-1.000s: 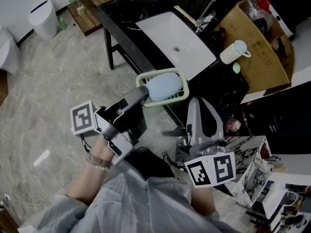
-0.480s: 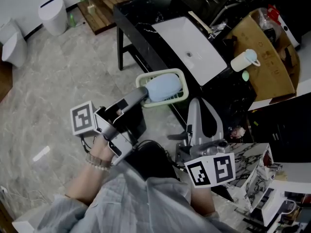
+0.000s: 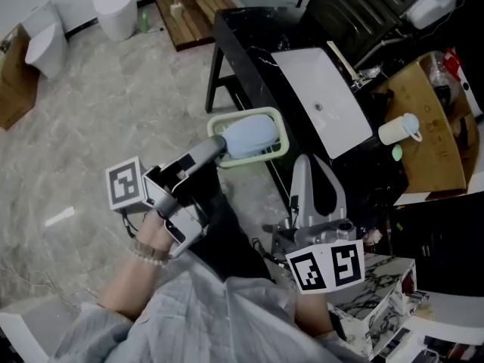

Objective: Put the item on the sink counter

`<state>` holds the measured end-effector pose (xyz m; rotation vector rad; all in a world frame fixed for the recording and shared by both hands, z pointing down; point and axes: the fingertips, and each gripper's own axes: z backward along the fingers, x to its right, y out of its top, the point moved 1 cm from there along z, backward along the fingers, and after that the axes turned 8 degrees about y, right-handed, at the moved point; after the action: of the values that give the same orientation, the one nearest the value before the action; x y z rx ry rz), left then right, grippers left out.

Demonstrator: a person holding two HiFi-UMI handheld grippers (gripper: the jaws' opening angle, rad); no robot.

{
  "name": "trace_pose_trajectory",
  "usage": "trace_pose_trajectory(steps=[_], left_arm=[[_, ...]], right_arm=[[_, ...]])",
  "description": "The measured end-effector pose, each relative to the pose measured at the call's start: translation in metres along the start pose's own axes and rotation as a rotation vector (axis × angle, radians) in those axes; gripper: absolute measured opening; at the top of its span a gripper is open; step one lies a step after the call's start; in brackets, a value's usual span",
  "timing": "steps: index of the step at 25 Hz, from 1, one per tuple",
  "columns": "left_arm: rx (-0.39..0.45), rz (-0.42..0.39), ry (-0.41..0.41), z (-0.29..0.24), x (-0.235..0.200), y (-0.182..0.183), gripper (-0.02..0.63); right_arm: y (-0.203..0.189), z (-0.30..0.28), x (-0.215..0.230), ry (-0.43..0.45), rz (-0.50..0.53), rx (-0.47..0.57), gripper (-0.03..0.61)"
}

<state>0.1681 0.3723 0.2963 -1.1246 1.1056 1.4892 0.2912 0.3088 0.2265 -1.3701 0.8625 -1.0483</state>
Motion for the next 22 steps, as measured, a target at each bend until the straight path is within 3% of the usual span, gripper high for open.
trace_pose_trajectory(steps=[11,22], left_arm=[[0.092,-0.018,-0.009,-0.003,0.004,0.051,0.086],[0.136,-0.017,-0.01,-0.047,0.004,0.137,0.086]], right_arm=[[-0.009,-0.064,0.005,0.094,-0.018,-0.009,-0.003],[-0.008,-0.165,0.04,0.127,-0.02,-0.022,-0.003]])
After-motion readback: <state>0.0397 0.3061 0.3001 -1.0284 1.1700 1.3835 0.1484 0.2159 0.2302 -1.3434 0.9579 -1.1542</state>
